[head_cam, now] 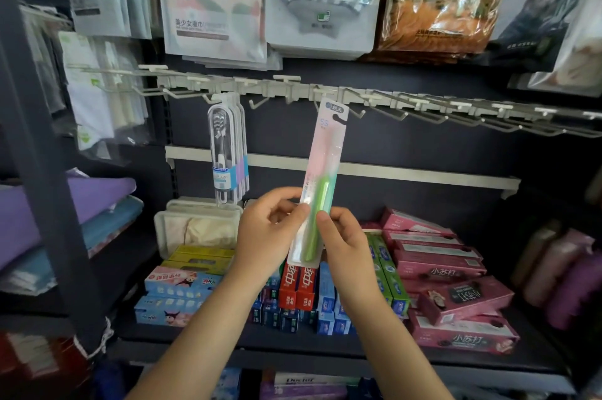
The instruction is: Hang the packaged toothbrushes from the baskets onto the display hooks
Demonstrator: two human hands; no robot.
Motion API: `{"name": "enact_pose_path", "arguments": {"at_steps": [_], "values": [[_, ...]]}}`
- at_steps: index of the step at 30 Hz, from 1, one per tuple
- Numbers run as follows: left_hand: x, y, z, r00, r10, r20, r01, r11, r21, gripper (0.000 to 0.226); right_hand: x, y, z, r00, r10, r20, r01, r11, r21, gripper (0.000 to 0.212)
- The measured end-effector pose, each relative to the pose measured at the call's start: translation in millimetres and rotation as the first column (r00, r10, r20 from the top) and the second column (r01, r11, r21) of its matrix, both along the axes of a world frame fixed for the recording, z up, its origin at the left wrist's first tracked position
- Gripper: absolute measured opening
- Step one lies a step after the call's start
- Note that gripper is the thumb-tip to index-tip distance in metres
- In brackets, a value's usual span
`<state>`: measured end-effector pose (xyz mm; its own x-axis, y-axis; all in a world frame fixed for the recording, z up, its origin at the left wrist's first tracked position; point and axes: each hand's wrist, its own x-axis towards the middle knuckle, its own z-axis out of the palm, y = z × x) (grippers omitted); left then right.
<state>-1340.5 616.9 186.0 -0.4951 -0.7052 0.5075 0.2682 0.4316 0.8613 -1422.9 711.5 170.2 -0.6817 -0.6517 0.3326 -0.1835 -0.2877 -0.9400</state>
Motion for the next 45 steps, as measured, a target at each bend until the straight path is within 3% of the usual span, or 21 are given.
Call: {"name": "enact_pose_path", "arguments": {"at_steps": [5, 11, 19, 32, 39, 45], "values": [[-3.1, -2.2, -7.0, 1.000, -0.001, 0.008, 0.002, 1.000, -0.014, 0.022, 1.0, 0.5, 1.2, 1.000, -0.019, 0.000, 0.019, 1.000, 0.000, 0.014], [-10.2, 5.3, -9.6, 0.989, -0.129, 0.073, 0.131, 0.991, -0.013, 0.021, -1.4, 13.6, -4.4, 0.994, -0.097, 0.044, 0.099, 0.994, -0.036, 0.010], [-21.7, 24.9, 2.5, 0.977, -0.213, 0.032, 0.211, 0.976, 0.064, 0.016, -7.1, 35.2, 12.4, 0.988, -0.155, 0.020, 0.156, 0.982, -0.110, 0.011], [-16.5, 42.1, 22.4, 0.980, -0.197, 0.001, 0.196, 0.976, 0.090, 0.012, -4.9, 44.0, 27.2, 0.988, -0.147, 0.042, 0.151, 0.983, -0.107, 0.015], [-39.1, 24.9, -4.8, 0.984, -0.144, 0.104, 0.128, 0.982, 0.141, 0.010, -28.3, 31.5, 2.3, 0.972, -0.228, 0.052, 0.225, 0.973, 0.059, 0.021], [-50.9, 18.6, -45.7, 0.973, -0.134, 0.190, 0.095, 0.975, 0.201, 0.004, -38.8, 28.1, -30.5, 0.968, -0.193, 0.158, 0.173, 0.976, 0.133, 0.020]]}}
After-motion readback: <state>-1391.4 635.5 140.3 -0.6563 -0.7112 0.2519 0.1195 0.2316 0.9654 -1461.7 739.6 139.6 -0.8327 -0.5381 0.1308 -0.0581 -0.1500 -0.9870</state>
